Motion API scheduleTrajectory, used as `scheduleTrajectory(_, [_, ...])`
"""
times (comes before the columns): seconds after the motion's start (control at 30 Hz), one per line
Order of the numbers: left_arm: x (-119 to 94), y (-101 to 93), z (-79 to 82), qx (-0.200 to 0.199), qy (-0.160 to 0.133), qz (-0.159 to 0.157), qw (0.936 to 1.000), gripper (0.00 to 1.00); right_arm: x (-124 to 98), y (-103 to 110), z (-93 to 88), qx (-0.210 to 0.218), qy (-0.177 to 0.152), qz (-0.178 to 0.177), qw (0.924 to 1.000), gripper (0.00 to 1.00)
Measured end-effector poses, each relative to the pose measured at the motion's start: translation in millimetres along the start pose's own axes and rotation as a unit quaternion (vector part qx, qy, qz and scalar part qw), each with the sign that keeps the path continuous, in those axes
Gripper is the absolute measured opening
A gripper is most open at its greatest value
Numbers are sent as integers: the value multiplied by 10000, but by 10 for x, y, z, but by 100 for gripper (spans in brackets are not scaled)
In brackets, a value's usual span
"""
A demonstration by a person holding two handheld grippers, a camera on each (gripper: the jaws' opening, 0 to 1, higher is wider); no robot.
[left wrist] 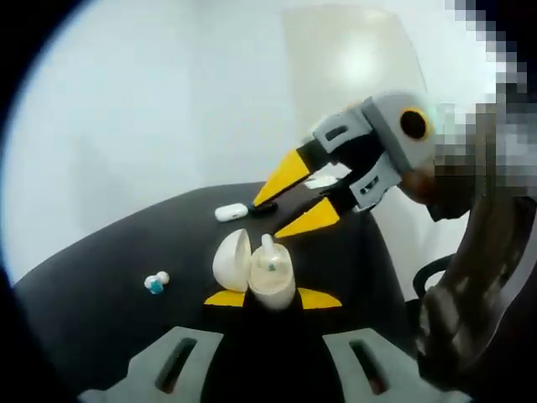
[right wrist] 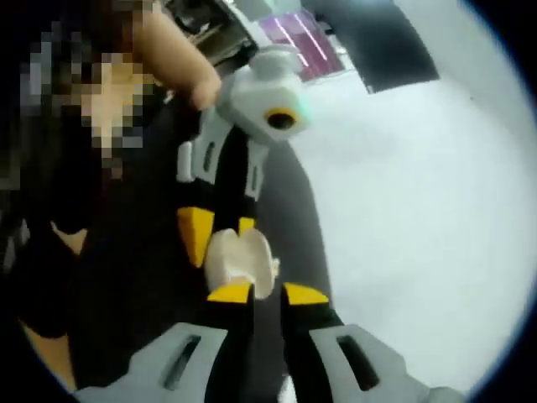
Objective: Pick up three earphones and place each one into its charging case using tactile feedback, ensure that each earphone is properly inserted and securely positioned inside the case.
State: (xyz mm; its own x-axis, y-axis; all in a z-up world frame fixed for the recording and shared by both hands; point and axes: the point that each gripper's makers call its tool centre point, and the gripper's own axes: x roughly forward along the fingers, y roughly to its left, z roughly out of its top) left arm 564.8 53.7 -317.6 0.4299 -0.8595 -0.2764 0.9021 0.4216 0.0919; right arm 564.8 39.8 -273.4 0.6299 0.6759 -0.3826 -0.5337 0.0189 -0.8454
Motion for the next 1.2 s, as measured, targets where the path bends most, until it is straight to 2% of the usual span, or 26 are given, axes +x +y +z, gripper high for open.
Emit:
scheduleTrajectory(0.13, [0,1,0,9,-3,6,10000,18,-9,-7,-26,811,-315,144,9961,18])
scheduleTrajectory(0.23, [0,2,1,23,-7,11,10000,18,-26,10,-41,1540,-687,413,9848,19])
scheduleTrajectory(0.3, [0,2,1,23,-6,11,10000,18,-35,-13,-65,2193,-951,533,9695,19])
scheduleTrajectory(0.37, [0,2,2,25,-7,12,10000,18,-42,-39,-110,2787,-1169,660,9510,19])
scheduleTrajectory(0.5, [0,3,1,19,-7,7,10000,18,-54,-57,-170,3643,-1585,928,9130,19])
scheduleTrajectory(0.57, [0,2,1,15,-7,4,10000,18,-49,-74,-209,3835,-1716,929,9027,19])
scheduleTrajectory(0.83, [-3,1,-2,2,-5,-3,10000,18,20,24,-288,4324,-1894,1217,8731,19])
scheduleTrajectory(0.9, [-3,1,-3,3,-6,-1,10000,18,33,58,-269,4550,-1997,1368,8569,19])
scheduleTrajectory(0.93, [-4,1,-4,1,-5,-1,10000,18,32,69,-241,4718,-2138,1499,8421,19])
scheduleTrajectory(1.0, [-4,0,-5,-1,-4,-1,10000,18,34,74,-223,4958,-2278,1624,8221,20])
scheduleTrajectory(1.07, [-5,0,-5,-2,-5,-1,10000,18,26,53,-235,4984,-2289,1641,8199,21])
scheduleTrajectory(1.17, [-5,-2,-6,-8,-5,-7,10000,18,21,67,-228,5107,-2331,1730,8093,22])
scheduleTrajectory(1.2, [-5,-2,-7,-15,-3,-9,10000,18,33,82,-239,5127,-2272,1749,8093,22])
